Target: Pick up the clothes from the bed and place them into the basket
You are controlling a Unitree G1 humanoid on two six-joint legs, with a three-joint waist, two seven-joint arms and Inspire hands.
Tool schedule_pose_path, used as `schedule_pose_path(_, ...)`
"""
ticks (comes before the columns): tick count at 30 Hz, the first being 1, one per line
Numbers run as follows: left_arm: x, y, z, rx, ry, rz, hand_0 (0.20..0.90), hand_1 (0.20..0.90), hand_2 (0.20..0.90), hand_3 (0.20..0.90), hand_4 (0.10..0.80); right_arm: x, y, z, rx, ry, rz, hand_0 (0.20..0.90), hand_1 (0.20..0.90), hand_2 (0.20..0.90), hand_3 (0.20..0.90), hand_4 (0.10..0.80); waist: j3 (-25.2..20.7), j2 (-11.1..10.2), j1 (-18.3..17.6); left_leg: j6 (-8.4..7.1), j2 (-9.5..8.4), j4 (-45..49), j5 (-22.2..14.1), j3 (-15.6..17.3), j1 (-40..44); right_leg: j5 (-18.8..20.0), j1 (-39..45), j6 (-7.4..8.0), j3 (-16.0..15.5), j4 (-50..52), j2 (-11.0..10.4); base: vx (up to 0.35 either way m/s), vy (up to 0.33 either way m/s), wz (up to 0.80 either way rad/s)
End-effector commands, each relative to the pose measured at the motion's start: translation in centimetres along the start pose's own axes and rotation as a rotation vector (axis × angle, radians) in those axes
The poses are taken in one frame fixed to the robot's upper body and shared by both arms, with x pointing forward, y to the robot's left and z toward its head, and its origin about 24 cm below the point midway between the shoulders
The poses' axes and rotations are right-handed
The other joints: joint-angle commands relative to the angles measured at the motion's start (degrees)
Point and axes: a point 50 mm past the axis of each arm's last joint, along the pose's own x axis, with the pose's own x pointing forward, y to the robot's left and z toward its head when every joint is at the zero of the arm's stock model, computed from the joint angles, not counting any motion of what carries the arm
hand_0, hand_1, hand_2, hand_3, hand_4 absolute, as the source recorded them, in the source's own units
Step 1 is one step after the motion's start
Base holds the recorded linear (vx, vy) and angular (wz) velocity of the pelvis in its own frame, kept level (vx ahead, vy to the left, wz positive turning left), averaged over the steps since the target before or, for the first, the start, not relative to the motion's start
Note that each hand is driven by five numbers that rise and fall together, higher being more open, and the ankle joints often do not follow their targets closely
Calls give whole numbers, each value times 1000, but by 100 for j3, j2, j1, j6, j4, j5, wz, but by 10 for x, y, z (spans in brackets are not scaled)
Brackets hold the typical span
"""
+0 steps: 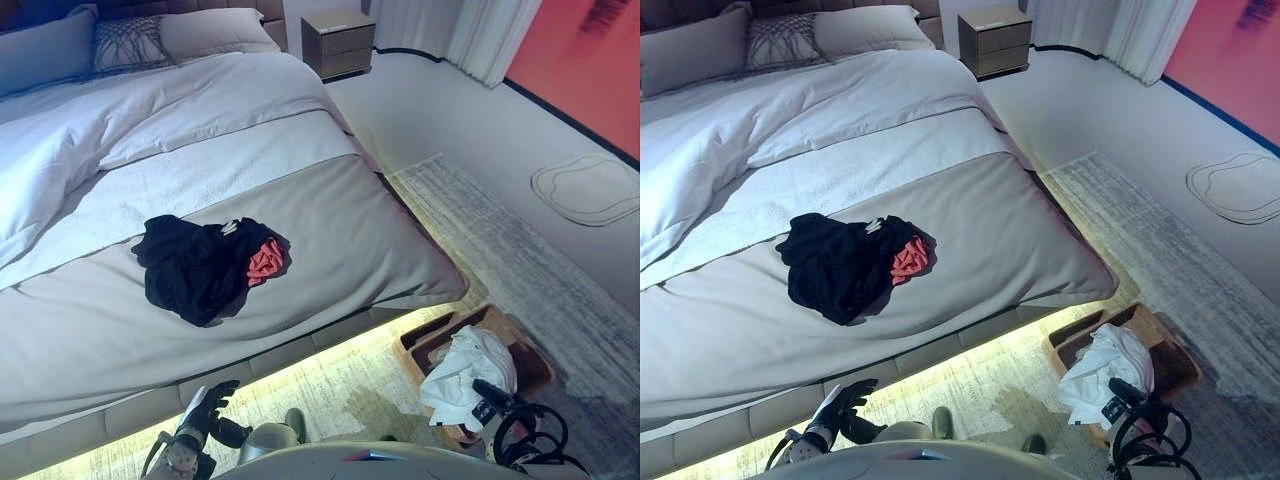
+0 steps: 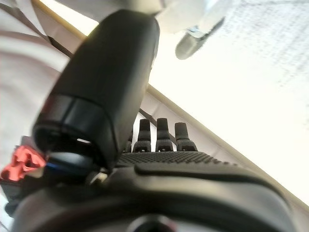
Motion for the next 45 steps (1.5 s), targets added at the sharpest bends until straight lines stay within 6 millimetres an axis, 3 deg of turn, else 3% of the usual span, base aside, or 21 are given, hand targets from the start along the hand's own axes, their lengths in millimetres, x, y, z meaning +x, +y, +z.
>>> schedule_pose_path(1,5,18,14,9,-83,58,900,900,900,900,800,7,-2,82,116,-247,-24,300,300,300,200,100,75,161,245,-306,17,-324,264,-713,-392,-353,142,-41,-172,346,202,-7,12,14)
schedule_pose_path(3,5,17,13,9,-85,55,900,900,900,900,800,8,-4,89,126,-259,-37,300,300,300,200,100,88,183,253,-320,14,-321,278,-722,-410,-358,133,-41,-184,362,193,-3,11,6)
schedule_pose_path(4,4,17,13,8,-88,54,900,900,900,900,800,8,-6,94,131,-271,-55,848,848,848,840,740,94,193,260,-328,14,-321,285,-735,-418,-359,128,-41,-191,364,190,0,0,0)
schedule_pose_path(5,4,16,13,8,-87,53,900,900,900,900,800,8,-8,96,134,-275,-67,900,900,900,900,800,94,197,260,-331,14,-323,284,-736,-417,-358,131,-36,-197,358,187,0,0,0)
schedule_pose_path(13,3,14,12,6,-94,42,900,900,900,900,800,10,-17,99,135,-266,-107,900,900,900,900,800,93,230,236,-351,21,-333,268,-748,-372,-384,127,-40,-200,385,177,0,0,0)
schedule_pose_path(27,6,15,17,-14,-94,62,900,900,900,900,800,11,-18,67,79,-185,-119,900,900,900,900,800,80,191,246,-370,53,-347,238,-757,-255,-440,244,-67,-237,389,202,0,0,0)
schedule_pose_path(35,3,17,10,-47,-60,105,900,900,900,900,800,4,13,77,-78,-264,2,900,900,900,900,800,77,66,477,-430,149,-182,221,-842,-247,-565,330,-154,-362,518,203,13,6,12)
schedule_pose_path(36,3,17,9,-48,-53,110,900,900,900,900,800,3,17,79,-90,-269,21,900,900,900,900,800,96,52,494,-453,171,-100,228,-799,-290,-564,356,-162,-401,533,200,26,56,28)
schedule_pose_path(37,4,18,11,-46,-56,106,900,900,900,900,800,3,20,80,-84,-275,31,900,900,900,900,800,125,41,488,-481,210,8,251,-523,-364,-553,417,-156,-501,539,191,3,66,36)
schedule_pose_path(38,7,20,16,-20,-74,91,900,900,900,900,800,2,20,82,-75,-281,26,900,900,900,900,800,159,40,451,-511,298,130,282,9,-469,-553,488,-146,-710,557,173,52,48,54)
schedule_pose_path(40,11,22,26,20,-101,64,900,900,900,900,800,3,16,85,-67,-293,25,900,900,900,900,800,185,30,369,-568,481,190,249,722,-557,-711,645,-115,-929,664,161,66,90,97)
schedule_pose_path(42,11,21,25,8,-88,68,900,900,900,900,800,2,21,88,-120,-322,66,900,900,900,900,800,164,21,385,-508,475,110,278,779,-595,-801,677,-101,-1005,789,153,80,197,114)
schedule_pose_path(45,8,20,16,-29,-50,108,900,900,900,900,800,-2,36,89,-278,-354,147,900,900,900,900,800,24,-63,434,-257,268,-57,197,757,-421,-877,748,-22,-940,1031,73,168,242,37)
